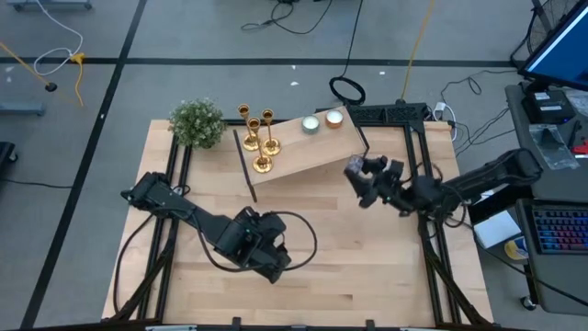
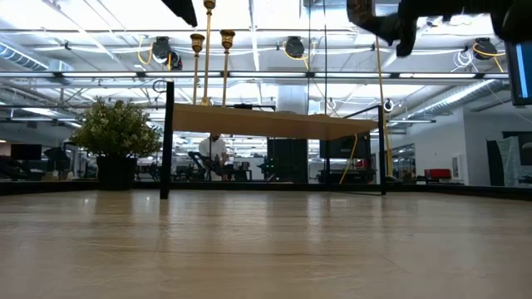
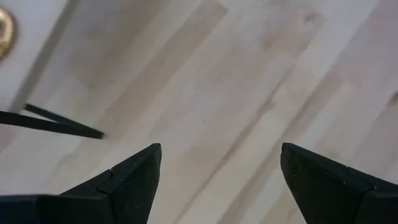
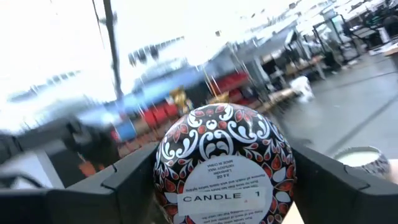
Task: Pick & Place candle stick holders
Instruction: Put the black scented candle on the shelf
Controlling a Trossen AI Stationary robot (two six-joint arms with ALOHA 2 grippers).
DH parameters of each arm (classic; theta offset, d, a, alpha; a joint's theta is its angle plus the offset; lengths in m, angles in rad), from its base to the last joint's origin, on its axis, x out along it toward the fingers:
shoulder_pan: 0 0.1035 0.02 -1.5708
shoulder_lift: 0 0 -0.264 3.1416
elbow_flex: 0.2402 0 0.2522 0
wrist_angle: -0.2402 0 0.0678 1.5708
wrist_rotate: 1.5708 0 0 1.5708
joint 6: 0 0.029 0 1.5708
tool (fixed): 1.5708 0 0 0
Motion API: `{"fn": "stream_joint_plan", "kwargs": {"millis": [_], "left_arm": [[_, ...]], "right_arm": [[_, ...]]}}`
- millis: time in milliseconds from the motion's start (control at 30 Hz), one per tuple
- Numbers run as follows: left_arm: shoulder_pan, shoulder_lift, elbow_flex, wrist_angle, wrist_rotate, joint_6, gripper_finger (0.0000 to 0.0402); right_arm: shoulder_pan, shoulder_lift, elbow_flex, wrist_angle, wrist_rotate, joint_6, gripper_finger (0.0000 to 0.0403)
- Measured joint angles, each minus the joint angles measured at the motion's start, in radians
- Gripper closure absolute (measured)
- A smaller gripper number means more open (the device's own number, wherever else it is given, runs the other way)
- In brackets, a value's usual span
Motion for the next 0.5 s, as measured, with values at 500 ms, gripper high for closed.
{"fn": "stream_joint_plan", "kwargs": {"millis": [500], "left_arm": [[0.089, 0.000, 0.000, -0.082, -0.067, 0.168, 0.0076]], "right_arm": [[-0.161, 0.155, -0.144, 0.453, -0.516, 0.456, 0.0110]]}}
